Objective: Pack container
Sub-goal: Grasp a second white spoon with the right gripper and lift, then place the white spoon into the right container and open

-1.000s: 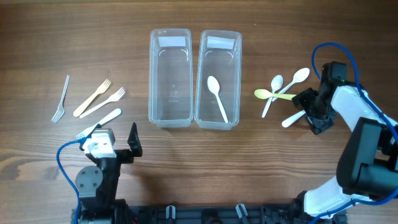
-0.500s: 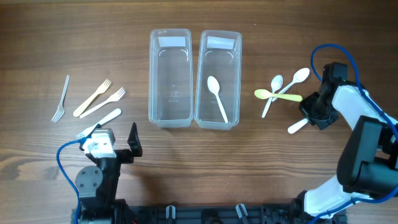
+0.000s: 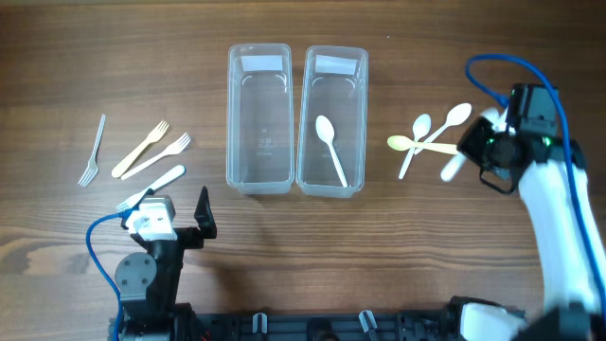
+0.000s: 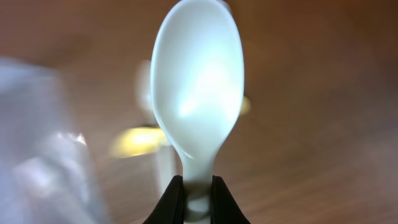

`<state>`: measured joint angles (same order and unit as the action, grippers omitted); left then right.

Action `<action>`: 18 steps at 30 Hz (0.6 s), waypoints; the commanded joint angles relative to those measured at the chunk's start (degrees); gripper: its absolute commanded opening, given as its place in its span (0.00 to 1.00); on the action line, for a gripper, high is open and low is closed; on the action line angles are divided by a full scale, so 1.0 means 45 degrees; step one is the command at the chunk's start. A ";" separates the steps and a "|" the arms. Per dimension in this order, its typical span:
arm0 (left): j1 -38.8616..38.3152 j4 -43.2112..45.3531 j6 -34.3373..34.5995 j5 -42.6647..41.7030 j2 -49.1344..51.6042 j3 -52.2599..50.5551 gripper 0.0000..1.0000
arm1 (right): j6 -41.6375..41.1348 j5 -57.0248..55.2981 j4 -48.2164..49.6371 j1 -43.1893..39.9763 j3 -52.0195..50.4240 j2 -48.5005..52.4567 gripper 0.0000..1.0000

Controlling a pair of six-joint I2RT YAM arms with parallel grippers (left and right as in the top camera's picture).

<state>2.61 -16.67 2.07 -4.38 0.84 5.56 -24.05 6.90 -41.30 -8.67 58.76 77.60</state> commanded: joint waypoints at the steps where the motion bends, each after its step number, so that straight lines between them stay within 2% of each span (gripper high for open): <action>1: -0.0058 0.0044 -0.0024 -0.0107 -0.0102 -0.0097 1.00 | 0.1681 0.2118 0.0578 0.1477 0.0267 -0.1846 0.04; 7: -0.0058 0.0044 -0.0024 -0.0107 -0.0102 -0.0097 1.00 | 0.1501 0.2433 0.2531 0.4643 0.0243 -0.2205 0.04; 11: -0.0058 0.0044 -0.0024 -0.0112 -0.0102 -0.0097 1.00 | 0.1239 0.1768 0.3983 0.6314 0.0189 -0.1005 0.04; 15: -0.0058 0.0039 -0.0024 -0.0107 -0.0102 -0.0097 1.00 | 0.1234 0.1724 0.4867 0.7145 0.0189 0.0699 0.04; 16: -0.0058 0.0039 -0.0024 -0.0107 -0.0102 -0.0097 1.00 | 0.1239 0.1724 0.5003 0.7242 0.0189 0.1020 0.06; 17: -0.0058 0.0039 -0.0024 -0.0112 -0.0102 -0.0097 1.00 | 0.1239 0.1734 0.5280 0.7373 0.0189 0.1574 0.12; 18: -0.0058 0.0044 -0.0024 -0.0107 -0.0102 -0.0097 1.00 | 0.1239 0.1797 0.5416 0.7427 0.0194 0.1817 0.25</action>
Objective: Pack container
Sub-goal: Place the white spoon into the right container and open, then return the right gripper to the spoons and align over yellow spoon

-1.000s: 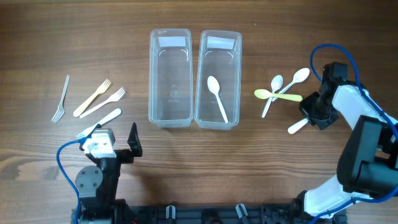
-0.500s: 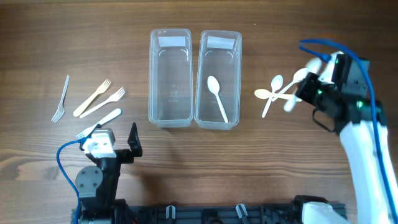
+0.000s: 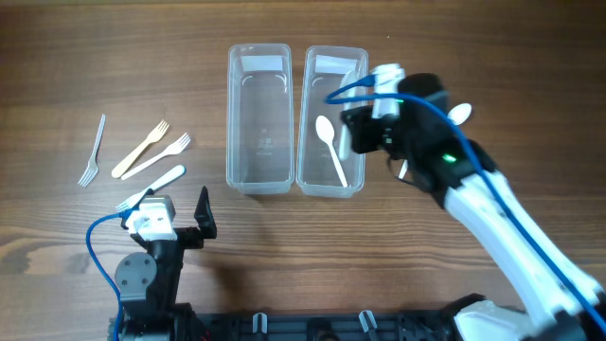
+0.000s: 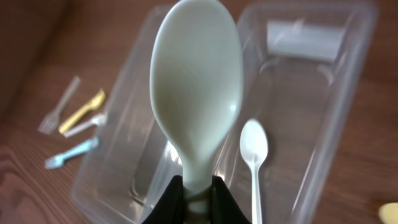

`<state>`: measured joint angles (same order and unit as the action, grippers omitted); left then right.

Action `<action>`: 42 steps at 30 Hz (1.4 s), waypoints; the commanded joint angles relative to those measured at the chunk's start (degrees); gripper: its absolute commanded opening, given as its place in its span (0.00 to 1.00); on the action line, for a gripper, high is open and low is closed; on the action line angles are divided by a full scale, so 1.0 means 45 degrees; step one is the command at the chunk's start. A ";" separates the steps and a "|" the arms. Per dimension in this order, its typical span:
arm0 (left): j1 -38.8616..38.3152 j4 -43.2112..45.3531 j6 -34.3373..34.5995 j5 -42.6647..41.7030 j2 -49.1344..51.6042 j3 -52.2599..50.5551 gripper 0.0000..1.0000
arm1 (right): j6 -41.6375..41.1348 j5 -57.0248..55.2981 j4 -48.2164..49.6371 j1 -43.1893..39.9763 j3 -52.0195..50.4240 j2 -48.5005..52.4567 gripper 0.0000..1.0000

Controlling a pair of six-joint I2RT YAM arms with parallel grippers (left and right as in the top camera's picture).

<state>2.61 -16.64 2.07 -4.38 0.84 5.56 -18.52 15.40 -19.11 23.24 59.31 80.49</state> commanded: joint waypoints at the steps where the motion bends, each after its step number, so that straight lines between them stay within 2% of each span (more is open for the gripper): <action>1: -0.0058 0.0039 -0.0024 -0.0112 -0.0102 -0.0097 1.00 | 0.0015 0.0068 0.0661 0.0369 0.0073 0.1447 0.36; 5: -0.0058 0.0034 -0.0024 -0.0112 -0.0102 -0.0097 1.00 | 0.0121 0.0500 0.0709 0.0369 0.0335 0.1438 0.80; 6: -0.0058 0.0034 -0.0024 -0.0112 -0.0102 -0.0097 1.00 | 0.0189 0.0447 0.0607 0.0369 0.0510 0.1277 0.95; 7: -0.0058 0.0034 -0.0024 -0.0107 -0.0102 -0.0097 1.00 | 0.0355 0.0330 0.0447 0.0364 0.0714 0.1093 0.99; 11: -0.0058 0.0034 -0.0024 -0.0112 -0.0102 -0.0097 1.00 | 0.1370 -0.1103 -0.1200 0.0355 0.1875 -0.0010 0.99; 17: -0.0058 0.0039 -0.0024 -0.0112 -0.0102 -0.0097 1.00 | 0.3560 -0.6052 -0.2900 0.0306 0.2137 -0.2754 0.99; 19: -0.0058 0.0034 -0.0024 -0.0107 -0.0102 -0.0097 1.00 | 0.4993 -0.7815 -0.3895 0.0282 0.2132 -0.3735 1.00; 25: -0.0058 0.0039 -0.0024 -0.0107 -0.0102 -0.0097 1.00 | 1.0404 -0.8131 -0.6295 -0.0311 0.2127 -0.4401 0.97; 28: -0.0058 0.0034 -0.0024 -0.0112 -0.0102 -0.0097 1.00 | 1.1890 -0.7538 -0.6567 -0.0865 0.2127 -0.3866 0.96; 35: -0.0058 0.0039 -0.0024 -0.0107 -0.0102 -0.0097 1.00 | 1.1618 -0.6256 -0.6188 -0.2390 0.2127 -0.1433 0.98; 42: -0.0058 0.0034 -0.0024 -0.0107 -0.0102 -0.0097 1.00 | 0.9088 -0.6266 -0.5178 -0.3973 0.2127 0.1156 0.99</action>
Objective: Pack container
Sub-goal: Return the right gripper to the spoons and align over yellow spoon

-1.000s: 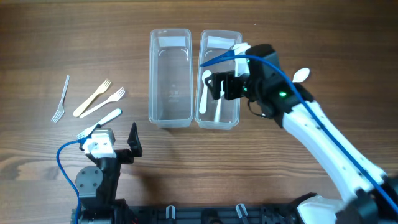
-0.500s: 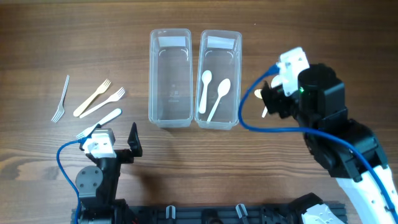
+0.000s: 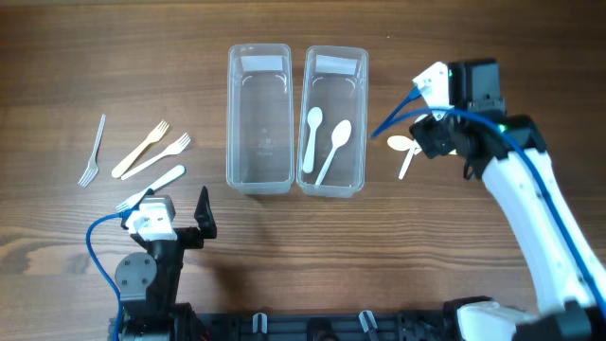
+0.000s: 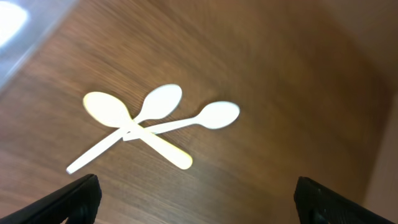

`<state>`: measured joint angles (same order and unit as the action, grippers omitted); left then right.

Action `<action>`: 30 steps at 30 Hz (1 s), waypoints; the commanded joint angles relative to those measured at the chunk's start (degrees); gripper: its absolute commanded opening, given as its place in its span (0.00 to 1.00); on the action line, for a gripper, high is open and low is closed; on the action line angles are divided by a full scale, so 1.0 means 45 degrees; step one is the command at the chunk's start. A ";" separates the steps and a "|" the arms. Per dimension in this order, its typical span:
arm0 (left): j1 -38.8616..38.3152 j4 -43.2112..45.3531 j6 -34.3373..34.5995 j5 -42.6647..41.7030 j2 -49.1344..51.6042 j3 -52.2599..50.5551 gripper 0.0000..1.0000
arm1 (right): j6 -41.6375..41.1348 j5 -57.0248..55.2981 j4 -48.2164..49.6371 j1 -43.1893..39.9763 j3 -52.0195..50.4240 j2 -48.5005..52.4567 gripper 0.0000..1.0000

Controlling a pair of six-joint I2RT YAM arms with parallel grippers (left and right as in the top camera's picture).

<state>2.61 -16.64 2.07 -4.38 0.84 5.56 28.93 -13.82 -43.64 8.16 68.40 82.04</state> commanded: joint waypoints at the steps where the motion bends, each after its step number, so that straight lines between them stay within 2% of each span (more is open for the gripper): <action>1: -0.0058 0.0034 -0.0024 -0.0112 -0.0102 -0.0097 1.00 | -0.1632 0.0233 0.0408 -0.0831 0.0107 0.1059 0.99; 15: -0.0058 0.0034 -0.0024 -0.0112 -0.0102 -0.0097 1.00 | -0.2317 0.1428 0.1836 -0.2987 -0.0481 0.2647 0.99; 30: -0.0058 0.0034 -0.0024 -0.0107 -0.0102 -0.0097 1.00 | -0.6547 0.0942 0.1885 -0.3371 -0.0505 0.5212 0.99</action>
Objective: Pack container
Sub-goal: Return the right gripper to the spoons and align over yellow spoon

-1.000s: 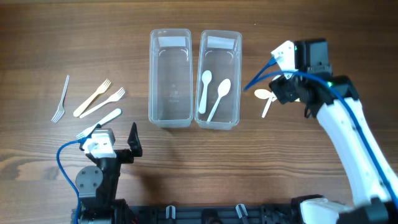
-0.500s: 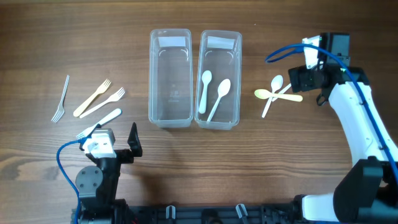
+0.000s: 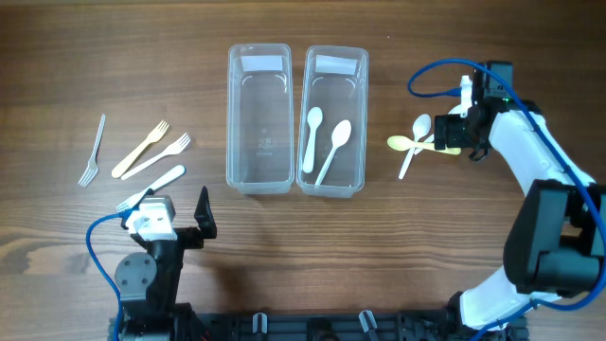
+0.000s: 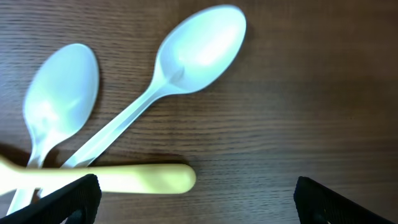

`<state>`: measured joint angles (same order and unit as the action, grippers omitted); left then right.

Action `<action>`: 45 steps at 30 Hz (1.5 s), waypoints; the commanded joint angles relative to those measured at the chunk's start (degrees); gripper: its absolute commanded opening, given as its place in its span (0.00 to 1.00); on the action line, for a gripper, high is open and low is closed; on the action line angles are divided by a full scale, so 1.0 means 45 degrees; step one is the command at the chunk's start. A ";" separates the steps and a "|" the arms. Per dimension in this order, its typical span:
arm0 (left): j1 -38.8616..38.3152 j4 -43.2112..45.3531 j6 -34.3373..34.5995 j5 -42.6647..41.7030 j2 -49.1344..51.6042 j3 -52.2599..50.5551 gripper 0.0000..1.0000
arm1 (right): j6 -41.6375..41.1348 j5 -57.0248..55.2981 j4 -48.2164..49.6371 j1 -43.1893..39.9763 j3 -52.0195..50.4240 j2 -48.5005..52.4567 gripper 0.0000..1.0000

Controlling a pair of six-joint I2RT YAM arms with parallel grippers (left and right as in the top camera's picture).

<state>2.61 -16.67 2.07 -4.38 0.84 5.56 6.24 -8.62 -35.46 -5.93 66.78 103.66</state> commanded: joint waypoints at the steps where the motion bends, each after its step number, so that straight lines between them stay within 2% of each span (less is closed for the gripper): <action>1: -0.0058 0.0044 -0.0024 -0.0107 -0.0102 -0.0097 1.00 | -0.1647 -0.0219 0.0063 -0.0316 -0.0146 0.0461 1.00; 10: -0.0058 0.0044 -0.0024 -0.0112 -0.0102 -0.0097 1.00 | -0.2055 -0.0063 -0.0019 -0.1253 -0.0155 0.0520 0.99; 19: -0.0058 0.0044 -0.0024 -0.0112 -0.0102 -0.0097 1.00 | -0.2050 0.1088 0.0374 -0.1258 -0.0160 0.0665 0.99; 45: -0.0058 0.0039 -0.0024 -0.0112 -0.0102 -0.0097 1.00 | -0.2191 0.1608 0.1025 -0.1258 -0.1049 0.0670 1.00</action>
<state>2.61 -16.67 2.07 -4.38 0.84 5.56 -2.26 -2.96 -30.76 -11.73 62.70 105.49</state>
